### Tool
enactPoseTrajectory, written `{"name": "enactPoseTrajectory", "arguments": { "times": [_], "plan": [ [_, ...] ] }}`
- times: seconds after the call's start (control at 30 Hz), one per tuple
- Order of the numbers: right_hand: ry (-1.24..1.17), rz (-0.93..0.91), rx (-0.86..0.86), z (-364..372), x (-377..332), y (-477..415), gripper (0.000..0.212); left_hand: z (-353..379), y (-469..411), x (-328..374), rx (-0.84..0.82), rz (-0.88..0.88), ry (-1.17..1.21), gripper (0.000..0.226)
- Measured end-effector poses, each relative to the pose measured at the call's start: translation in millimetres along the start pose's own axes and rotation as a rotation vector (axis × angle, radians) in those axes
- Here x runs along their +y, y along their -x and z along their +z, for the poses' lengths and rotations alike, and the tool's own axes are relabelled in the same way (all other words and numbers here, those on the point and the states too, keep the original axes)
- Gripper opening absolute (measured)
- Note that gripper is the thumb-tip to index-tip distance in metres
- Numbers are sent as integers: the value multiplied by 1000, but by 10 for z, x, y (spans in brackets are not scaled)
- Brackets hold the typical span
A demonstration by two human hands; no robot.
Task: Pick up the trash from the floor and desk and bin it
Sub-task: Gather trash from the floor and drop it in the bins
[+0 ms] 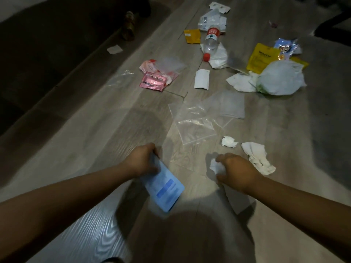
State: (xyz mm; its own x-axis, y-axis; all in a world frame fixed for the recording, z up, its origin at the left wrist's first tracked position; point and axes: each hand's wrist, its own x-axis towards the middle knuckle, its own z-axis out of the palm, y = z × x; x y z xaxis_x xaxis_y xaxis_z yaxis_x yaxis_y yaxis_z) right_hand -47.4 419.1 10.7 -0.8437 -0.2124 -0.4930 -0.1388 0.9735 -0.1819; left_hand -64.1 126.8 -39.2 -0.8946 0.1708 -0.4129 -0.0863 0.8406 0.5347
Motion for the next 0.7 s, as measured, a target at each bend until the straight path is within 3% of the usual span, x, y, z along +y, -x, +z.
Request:
{"name": "enactPoseTrajectory", "arguments": {
  "times": [0.17,0.27,0.37,0.47,0.57,0.7],
  "plan": [
    [-87,96,102,6,319,-14,93,-157,-388,453,67,171,84,59],
    [-167,204,57,45,519,3,121,-236,-655,681,109,228,99,56],
    [-173,271,-30,136,687,0,135,-211,-889,885,130,254,132,59],
    [-183,314,-64,224,791,-33,138,-63,-1074,972,107,250,-38,92],
    [-177,338,-54,281,874,-83,143,72,-1190,944,-11,82,-177,134],
    [-131,316,43,313,980,-158,149,163,-1316,885,-87,69,-373,149]
  ]
}}
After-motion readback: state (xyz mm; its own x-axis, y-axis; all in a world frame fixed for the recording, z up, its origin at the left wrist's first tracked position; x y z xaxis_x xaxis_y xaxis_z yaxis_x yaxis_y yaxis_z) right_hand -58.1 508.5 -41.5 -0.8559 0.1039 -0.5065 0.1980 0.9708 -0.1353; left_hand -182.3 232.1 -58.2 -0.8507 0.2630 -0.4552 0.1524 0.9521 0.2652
